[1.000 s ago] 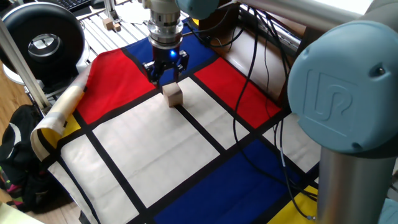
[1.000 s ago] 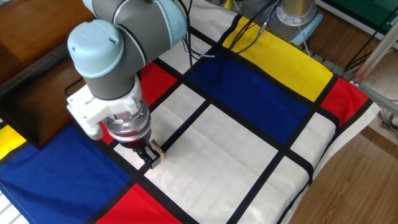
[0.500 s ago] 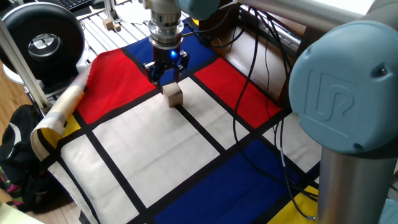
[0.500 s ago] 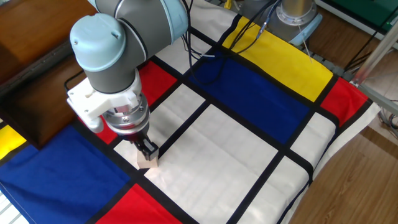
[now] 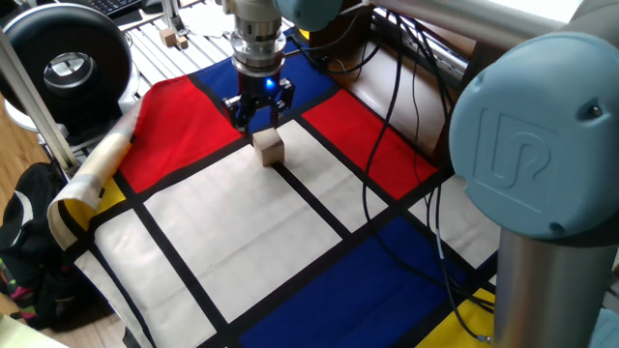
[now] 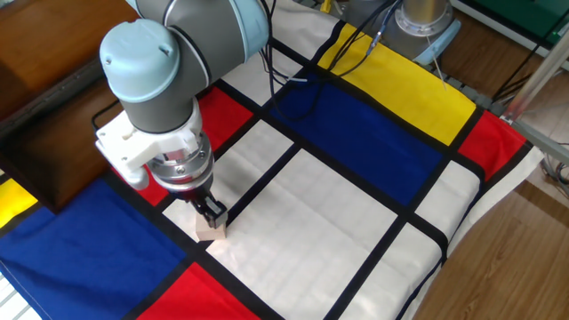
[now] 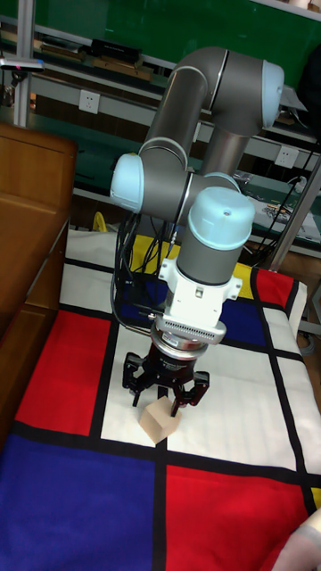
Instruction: Put the object on the shelf
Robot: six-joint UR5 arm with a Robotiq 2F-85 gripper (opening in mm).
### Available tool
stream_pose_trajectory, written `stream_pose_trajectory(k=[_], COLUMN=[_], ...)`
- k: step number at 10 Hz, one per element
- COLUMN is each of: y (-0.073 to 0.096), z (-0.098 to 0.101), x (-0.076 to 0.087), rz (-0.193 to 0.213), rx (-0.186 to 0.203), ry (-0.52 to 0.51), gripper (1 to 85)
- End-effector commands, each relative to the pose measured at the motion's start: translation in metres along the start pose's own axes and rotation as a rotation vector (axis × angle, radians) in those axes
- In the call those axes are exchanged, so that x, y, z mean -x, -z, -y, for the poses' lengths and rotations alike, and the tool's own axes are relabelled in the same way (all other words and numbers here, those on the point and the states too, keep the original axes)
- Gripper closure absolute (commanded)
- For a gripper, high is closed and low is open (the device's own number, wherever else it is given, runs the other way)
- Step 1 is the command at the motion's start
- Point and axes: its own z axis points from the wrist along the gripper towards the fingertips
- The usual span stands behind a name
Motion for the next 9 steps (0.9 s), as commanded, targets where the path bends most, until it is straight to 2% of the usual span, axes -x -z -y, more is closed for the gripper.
stream_pose_trajectory(k=[1, 4, 5, 7, 8, 9], y=[0.004, 0.002, 0.001, 0.002, 0.006, 0.009], z=[-0.006, -0.014, -0.026, -0.045, -0.048, -0.034], x=[-0.001, -0.002, 0.0, 0.005, 0.007, 0.007], rz=[-0.013, -0.01, 0.001, 0.015, 0.017, 0.013], rx=[0.011, 0.009, 0.046, 0.055, 0.038, -0.012], ry=[-0.017, -0.013, 0.024, 0.157, 0.237, 0.346], gripper=[22.3, 21.0, 20.3, 19.3, 20.7, 21.0])
